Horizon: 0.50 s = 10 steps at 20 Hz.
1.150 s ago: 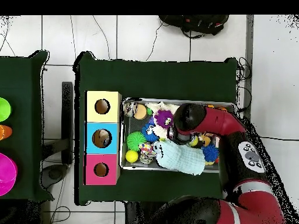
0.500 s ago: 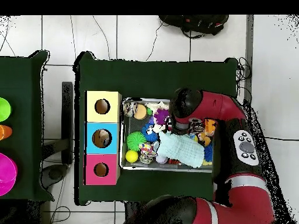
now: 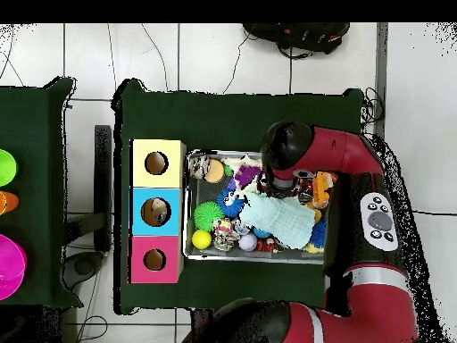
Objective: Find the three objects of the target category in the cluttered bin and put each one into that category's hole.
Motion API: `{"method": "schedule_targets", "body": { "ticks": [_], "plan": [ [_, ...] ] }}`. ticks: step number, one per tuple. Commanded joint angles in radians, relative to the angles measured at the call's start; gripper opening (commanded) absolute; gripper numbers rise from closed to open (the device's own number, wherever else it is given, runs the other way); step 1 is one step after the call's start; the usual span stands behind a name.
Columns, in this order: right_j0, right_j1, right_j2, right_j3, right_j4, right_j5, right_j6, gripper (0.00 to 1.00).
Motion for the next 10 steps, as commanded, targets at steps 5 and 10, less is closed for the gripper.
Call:
{"method": "schedule_targets", "body": {
  "ticks": [5,10],
  "plan": [
    [-0.018,-0.016,0.006,0.022,0.054,0.043,0.094,0.00],
    [-0.015,-0.024,-0.003,0.052,0.069,0.024,0.118,0.00]
  ]
}}
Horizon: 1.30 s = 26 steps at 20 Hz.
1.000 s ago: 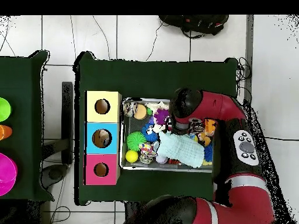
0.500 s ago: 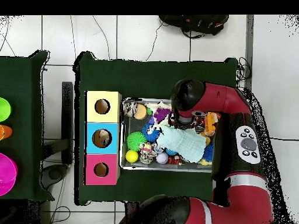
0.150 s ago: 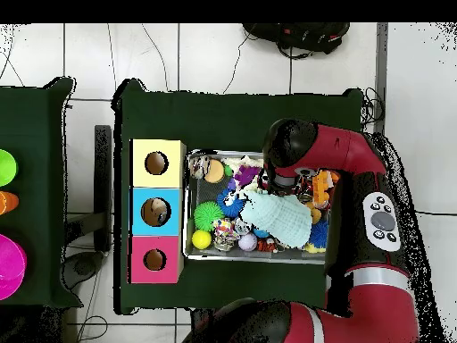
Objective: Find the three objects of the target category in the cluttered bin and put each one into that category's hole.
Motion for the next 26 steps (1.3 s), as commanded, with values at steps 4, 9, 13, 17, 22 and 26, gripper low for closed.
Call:
{"method": "schedule_targets", "body": {
  "ticks": [4,9,13,17,22,26],
  "plan": [
    [0.023,-0.050,-0.014,0.119,0.064,-0.015,0.192,0.00],
    [0.117,-0.096,-0.055,0.226,0.144,-0.096,0.375,0.00],
    [0.156,-0.090,-0.087,0.206,0.199,-0.060,0.416,0.00],
    [0.195,-0.085,-0.114,0.219,0.245,-0.076,0.465,0.00],
    [0.273,-0.104,-0.146,0.316,0.314,-0.203,0.575,0.00],
    [0.265,-0.105,-0.144,0.339,0.316,-0.246,0.510,0.00]
  ]
}}
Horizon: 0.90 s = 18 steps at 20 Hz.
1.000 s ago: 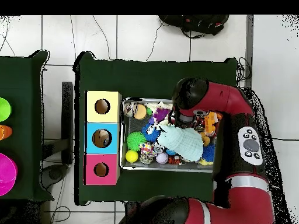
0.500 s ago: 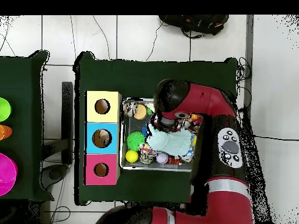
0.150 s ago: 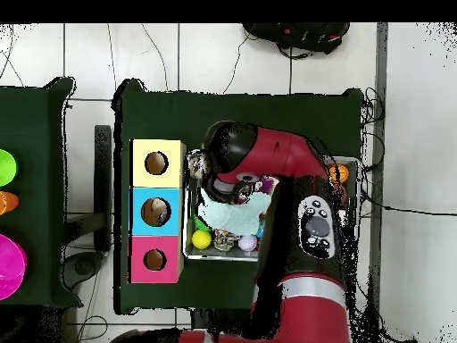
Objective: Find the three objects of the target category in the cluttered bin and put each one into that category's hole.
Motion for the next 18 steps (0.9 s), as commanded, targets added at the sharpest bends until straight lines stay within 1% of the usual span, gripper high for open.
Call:
{"method": "schedule_targets", "body": {
  "ticks": [1,3,5,9,14,15,18],
  "plan": [
    [0.002,-0.021,-0.007,0.176,0.055,-0.170,0.229,0.00],
    [-0.048,0.030,0.011,0.169,0.036,-0.236,0.163,0.00],
    [-0.089,0.059,0.019,0.156,0.013,-0.258,0.100,0.00],
    [-0.140,0.061,0.041,0.187,0.000,-0.300,0.028,0.00],
    [-0.174,0.042,0.079,0.237,0.006,-0.368,0.009,0.00],
    [-0.180,0.038,0.087,0.247,0.007,-0.381,0.005,1.00],
    [-0.195,0.044,0.096,0.244,0.003,-0.380,0.001,1.00]
  ]
}}
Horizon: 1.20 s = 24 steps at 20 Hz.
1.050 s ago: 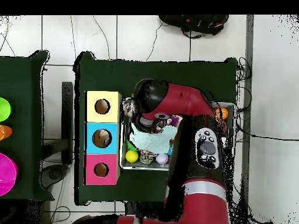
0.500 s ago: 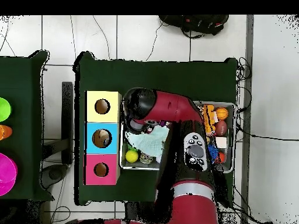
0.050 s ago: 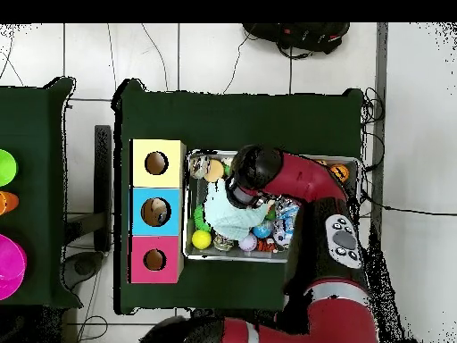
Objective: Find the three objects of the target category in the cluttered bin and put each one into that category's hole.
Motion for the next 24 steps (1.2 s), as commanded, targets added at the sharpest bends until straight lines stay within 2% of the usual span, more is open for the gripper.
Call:
{"method": "schedule_targets", "body": {
  "ticks": [1,15,18,21,24],
  "plan": [
    [-0.058,0.013,0.101,0.135,-0.014,-0.107,-0.037,1.00],
    [-0.089,0.012,0.123,0.159,-0.020,-0.140,-0.033,1.00],
    [-0.115,-0.049,0.116,0.156,-0.011,-0.059,-0.061,1.00],
    [-0.148,-0.134,0.092,0.119,-0.014,0.093,-0.104,1.00],
    [-0.174,-0.178,0.075,0.076,-0.030,0.203,-0.128,1.00]
  ]
}}
